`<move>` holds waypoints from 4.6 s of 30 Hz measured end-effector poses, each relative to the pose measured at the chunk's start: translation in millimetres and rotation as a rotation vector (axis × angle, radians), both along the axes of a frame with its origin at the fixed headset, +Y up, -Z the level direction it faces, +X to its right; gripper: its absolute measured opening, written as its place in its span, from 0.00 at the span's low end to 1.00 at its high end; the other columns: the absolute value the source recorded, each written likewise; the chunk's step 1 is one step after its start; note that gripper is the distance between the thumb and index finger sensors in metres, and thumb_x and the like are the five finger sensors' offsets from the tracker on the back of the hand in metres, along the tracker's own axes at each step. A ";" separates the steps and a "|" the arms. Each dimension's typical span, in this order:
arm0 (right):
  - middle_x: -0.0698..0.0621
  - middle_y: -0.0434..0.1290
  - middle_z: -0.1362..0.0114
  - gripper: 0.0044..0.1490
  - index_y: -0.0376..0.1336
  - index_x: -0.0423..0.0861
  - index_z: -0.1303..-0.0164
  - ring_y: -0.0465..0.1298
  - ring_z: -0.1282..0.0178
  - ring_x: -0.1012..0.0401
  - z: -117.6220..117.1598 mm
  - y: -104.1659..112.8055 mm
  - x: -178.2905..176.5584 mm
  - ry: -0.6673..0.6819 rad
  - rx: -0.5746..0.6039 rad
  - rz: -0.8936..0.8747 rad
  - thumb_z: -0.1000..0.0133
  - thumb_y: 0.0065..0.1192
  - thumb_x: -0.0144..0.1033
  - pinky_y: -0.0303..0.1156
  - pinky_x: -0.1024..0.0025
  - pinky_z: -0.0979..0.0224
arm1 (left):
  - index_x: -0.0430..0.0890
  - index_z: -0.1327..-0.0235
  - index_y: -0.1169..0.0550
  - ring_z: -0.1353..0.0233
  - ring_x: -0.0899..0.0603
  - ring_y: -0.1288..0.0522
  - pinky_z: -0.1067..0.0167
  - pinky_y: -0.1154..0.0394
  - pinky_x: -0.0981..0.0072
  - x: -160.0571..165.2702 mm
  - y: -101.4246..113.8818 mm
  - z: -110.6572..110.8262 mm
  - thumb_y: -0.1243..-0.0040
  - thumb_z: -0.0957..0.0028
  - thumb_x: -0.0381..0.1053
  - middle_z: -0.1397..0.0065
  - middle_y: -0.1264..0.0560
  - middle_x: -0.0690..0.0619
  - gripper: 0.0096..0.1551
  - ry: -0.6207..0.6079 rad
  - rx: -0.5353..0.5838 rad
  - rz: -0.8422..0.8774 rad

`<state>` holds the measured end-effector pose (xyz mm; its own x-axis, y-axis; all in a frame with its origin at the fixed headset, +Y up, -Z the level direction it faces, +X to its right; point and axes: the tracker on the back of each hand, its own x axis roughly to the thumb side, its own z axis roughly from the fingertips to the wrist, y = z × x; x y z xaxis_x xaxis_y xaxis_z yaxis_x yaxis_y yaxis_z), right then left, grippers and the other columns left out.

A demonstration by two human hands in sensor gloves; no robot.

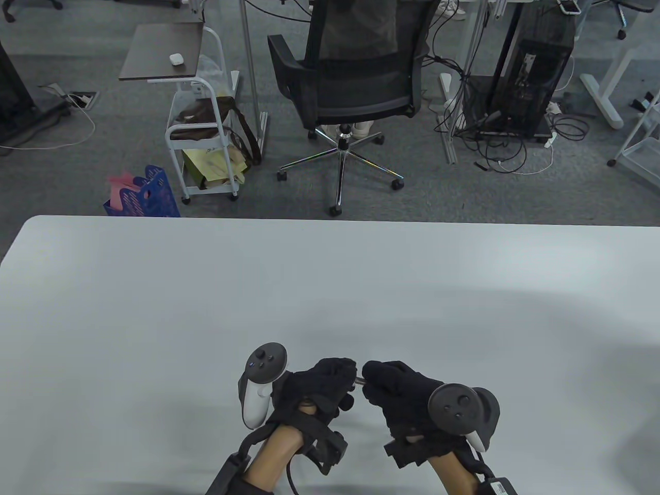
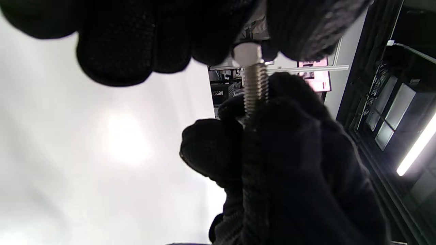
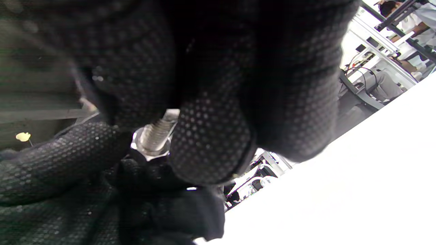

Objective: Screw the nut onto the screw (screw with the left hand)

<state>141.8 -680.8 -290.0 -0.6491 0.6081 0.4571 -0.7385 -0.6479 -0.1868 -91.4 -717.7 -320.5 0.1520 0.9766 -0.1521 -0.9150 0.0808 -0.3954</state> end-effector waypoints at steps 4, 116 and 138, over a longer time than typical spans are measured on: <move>0.46 0.86 0.49 0.25 0.80 0.46 0.55 0.95 0.66 0.63 0.2 0.4 1.1 0.003 -0.008 -0.012 0.61 0.80 0.40 0.94 0.65 0.56 | 0.37 0.39 0.26 0.50 0.30 0.21 0.53 0.26 0.41 3.8 7.9 -1.5 0.40 0.54 0.48 0.40 0.25 0.34 0.30 -0.110 0.052 0.004; 0.49 0.87 0.51 0.27 0.76 0.47 0.51 0.95 0.66 0.63 5.0 5.5 -6.9 0.032 0.029 0.094 0.61 0.77 0.41 0.93 0.65 0.56 | 0.34 0.43 0.23 0.54 0.28 0.21 0.56 0.27 0.38 0.8 -1.8 -2.9 0.44 0.53 0.53 0.43 0.24 0.30 0.32 -0.136 0.019 -0.070; 0.49 0.87 0.52 0.28 0.76 0.47 0.51 0.95 0.67 0.64 5.5 5.6 -6.4 0.024 0.037 0.096 0.61 0.76 0.42 0.93 0.66 0.57 | 0.33 0.37 0.24 0.53 0.27 0.21 0.55 0.28 0.37 -0.5 -6.4 -3.0 0.46 0.53 0.57 0.41 0.25 0.28 0.38 -0.123 0.007 -0.061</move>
